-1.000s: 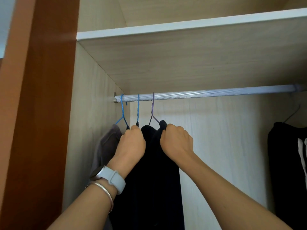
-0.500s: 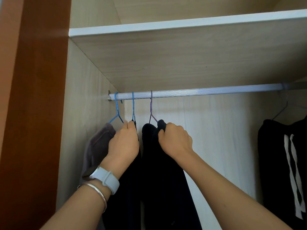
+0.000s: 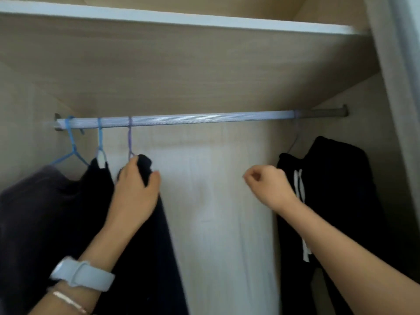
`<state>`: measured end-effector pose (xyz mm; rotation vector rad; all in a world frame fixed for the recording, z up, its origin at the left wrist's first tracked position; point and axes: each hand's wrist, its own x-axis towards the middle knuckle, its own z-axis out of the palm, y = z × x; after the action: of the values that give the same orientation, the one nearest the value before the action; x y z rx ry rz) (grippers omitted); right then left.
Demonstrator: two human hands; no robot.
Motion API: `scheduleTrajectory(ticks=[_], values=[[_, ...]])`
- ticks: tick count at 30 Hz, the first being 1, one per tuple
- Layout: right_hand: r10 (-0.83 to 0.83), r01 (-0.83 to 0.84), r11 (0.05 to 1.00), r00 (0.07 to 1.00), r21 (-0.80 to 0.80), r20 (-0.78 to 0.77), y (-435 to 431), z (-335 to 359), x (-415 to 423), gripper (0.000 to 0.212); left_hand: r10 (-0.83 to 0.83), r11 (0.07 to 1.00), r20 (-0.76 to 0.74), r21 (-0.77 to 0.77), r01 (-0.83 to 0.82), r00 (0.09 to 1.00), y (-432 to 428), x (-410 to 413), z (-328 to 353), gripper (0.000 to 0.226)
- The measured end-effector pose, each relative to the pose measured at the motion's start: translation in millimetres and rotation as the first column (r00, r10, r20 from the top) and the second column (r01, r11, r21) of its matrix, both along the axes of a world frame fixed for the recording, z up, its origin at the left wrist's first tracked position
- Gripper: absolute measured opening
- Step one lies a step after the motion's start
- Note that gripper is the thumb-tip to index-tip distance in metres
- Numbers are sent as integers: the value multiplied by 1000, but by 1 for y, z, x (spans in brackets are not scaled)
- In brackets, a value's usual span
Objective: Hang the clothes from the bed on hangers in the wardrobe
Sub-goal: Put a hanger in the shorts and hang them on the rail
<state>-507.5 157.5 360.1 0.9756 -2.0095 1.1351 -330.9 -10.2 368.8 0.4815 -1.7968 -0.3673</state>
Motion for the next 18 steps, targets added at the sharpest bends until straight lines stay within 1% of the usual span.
scheduleTrajectory(ticks=[2,4,5,7,10,13,15,16,18], values=[[-205,205,979,977,-3,-56,40,1,-38,23,51,999,47,-4,-51,998,4,-5,0,42],[-411,413,909,911,54,-43,76,5,-69,33,104,995,82,-7,-104,991,10,-10,-2,44],[-472,472,876,881,102,-26,91,9,-80,41,126,992,89,5,-127,988,13,-13,-4,44],[-530,528,838,847,138,-24,109,19,-94,53,169,984,89,44,-173,982,17,-17,-5,48],[-620,620,764,782,179,-65,115,34,-109,62,206,973,82,87,-213,975,25,-20,-6,53],[-672,642,710,741,289,4,117,46,-120,64,230,967,103,85,-239,968,31,-21,-4,52],[-710,667,667,704,333,13,120,53,-123,56,228,968,117,83,-238,967,33,-20,-4,52],[-712,668,659,702,344,3,121,56,-124,49,219,970,112,86,-229,969,33,-19,-4,52],[-658,616,696,753,370,-16,117,59,-119,34,217,969,104,96,-227,971,32,-17,-4,50]])
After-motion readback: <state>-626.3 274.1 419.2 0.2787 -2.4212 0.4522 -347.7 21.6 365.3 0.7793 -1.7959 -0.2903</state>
